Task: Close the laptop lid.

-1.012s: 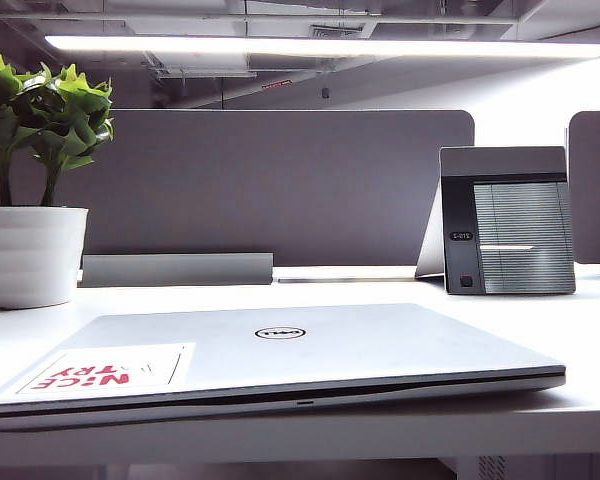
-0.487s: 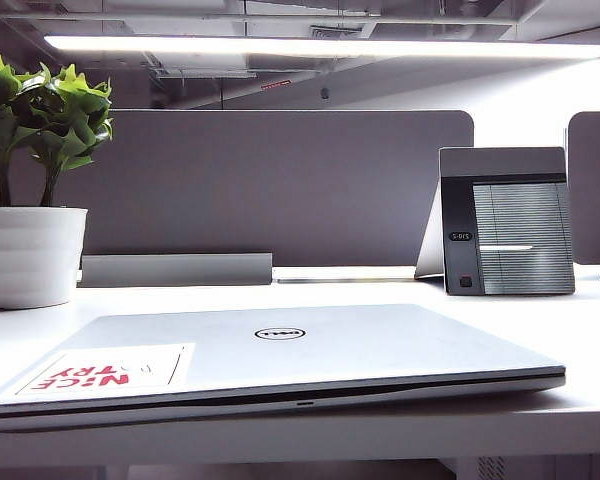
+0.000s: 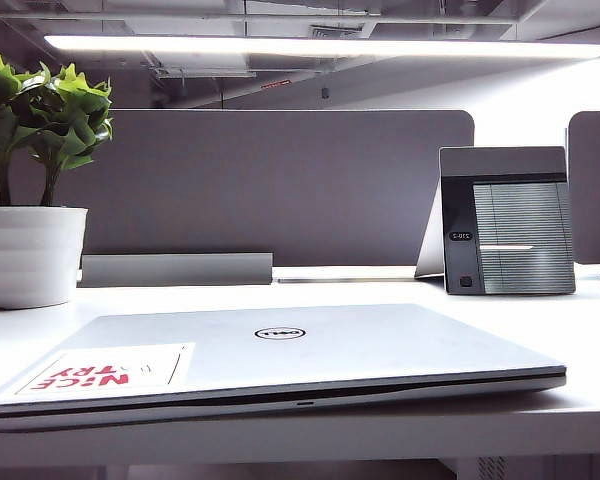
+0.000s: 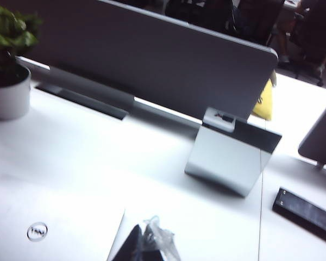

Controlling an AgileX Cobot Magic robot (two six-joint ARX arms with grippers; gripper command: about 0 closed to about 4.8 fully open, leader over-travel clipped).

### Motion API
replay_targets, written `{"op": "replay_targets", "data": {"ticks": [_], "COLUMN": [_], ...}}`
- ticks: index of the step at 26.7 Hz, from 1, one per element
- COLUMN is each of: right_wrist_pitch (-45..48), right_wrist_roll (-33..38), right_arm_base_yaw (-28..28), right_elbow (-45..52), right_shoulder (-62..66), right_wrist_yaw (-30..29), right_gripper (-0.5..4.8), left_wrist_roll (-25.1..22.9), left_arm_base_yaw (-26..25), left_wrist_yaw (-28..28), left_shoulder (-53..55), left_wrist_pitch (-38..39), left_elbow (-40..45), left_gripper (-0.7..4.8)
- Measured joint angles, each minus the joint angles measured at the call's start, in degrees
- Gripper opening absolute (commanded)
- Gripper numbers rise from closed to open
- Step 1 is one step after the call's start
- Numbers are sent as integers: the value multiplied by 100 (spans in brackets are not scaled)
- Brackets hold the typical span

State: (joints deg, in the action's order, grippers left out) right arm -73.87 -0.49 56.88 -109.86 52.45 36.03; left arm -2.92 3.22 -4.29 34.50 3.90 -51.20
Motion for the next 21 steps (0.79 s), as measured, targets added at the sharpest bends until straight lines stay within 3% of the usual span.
{"op": "replay_targets", "data": {"ticks": [9, 15, 21], "right_wrist_pitch": [1167, 2269, 2505], "right_wrist_roll": [-63, -101, -107], "right_arm_base_yaw": [0, -4, -4], "right_elbow": [3346, 4603, 5071], "right_shoulder": [-2111, -3294, -3921], "right_wrist_yaw": [-22, 11, -2], "right_gripper": [-5, -4, -4], "left_wrist_roll": [13, 13, 13], "left_arm_base_yaw": [0, 0, 0], "left_wrist_yaw": [2, 0, 0], "left_shoulder": [-2, -2, -2], "left_wrist_pitch": [20, 42, 101], "left_elbow": [0, 0, -2], "left_gripper": [-5, -5, -5]}}
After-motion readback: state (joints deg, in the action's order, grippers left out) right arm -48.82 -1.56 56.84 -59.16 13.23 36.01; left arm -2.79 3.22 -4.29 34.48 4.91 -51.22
